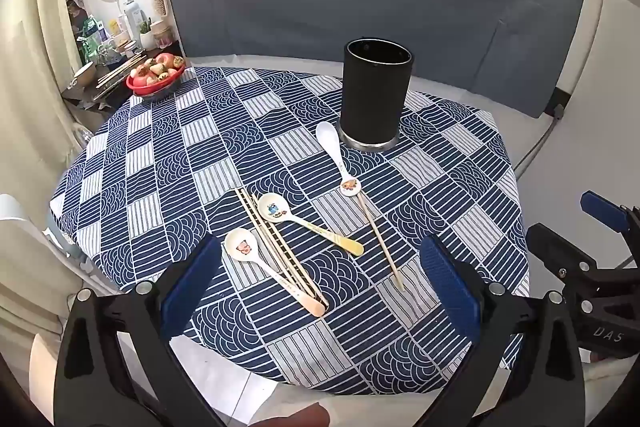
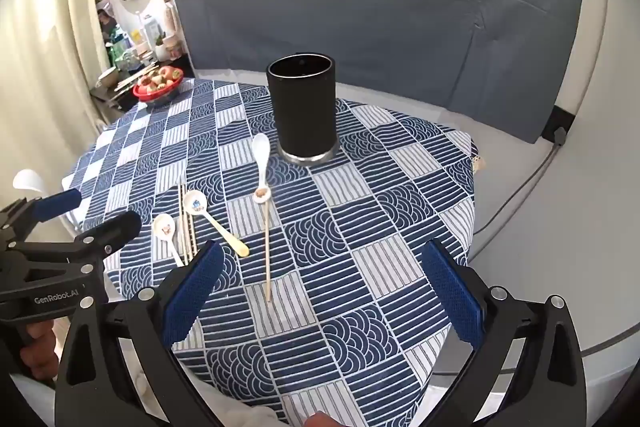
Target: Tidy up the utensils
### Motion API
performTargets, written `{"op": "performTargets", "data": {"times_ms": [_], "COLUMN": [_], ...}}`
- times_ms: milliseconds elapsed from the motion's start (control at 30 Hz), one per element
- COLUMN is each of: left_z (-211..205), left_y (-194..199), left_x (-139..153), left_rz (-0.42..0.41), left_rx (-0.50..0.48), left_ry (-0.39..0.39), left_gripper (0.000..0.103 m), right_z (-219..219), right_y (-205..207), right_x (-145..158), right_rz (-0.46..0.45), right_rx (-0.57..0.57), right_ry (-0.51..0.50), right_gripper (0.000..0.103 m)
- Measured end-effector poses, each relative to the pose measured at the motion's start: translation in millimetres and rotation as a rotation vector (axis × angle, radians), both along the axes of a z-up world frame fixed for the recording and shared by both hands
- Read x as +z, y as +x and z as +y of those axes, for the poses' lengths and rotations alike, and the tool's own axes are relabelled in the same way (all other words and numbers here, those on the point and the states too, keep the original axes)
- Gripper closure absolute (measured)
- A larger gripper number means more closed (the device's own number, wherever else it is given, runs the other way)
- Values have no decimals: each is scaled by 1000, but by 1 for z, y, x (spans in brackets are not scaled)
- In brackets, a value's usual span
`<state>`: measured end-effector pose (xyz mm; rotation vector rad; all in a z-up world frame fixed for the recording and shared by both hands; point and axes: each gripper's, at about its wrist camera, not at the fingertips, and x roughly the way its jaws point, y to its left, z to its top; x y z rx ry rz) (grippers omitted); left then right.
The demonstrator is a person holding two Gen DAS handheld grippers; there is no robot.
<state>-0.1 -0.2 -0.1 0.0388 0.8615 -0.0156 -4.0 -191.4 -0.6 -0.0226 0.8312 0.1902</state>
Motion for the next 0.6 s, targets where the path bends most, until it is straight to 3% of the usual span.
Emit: {"op": "performTargets", "data": {"times_ms": [33, 600], "left_z": [1, 8], "left_y": [1, -1], "left_x": [0, -2], "left_rz": [14, 13], "left_rx": [-4, 12], "left_ry": [-25, -16], "left_gripper": [6, 6], "right_z": [1, 4], "right_y": [0, 2], "right_x": [-1, -4], "right_rz": [1, 16], "right_rx": [0, -4], "right_ry": [0, 7], "right_gripper": [8, 8]}}
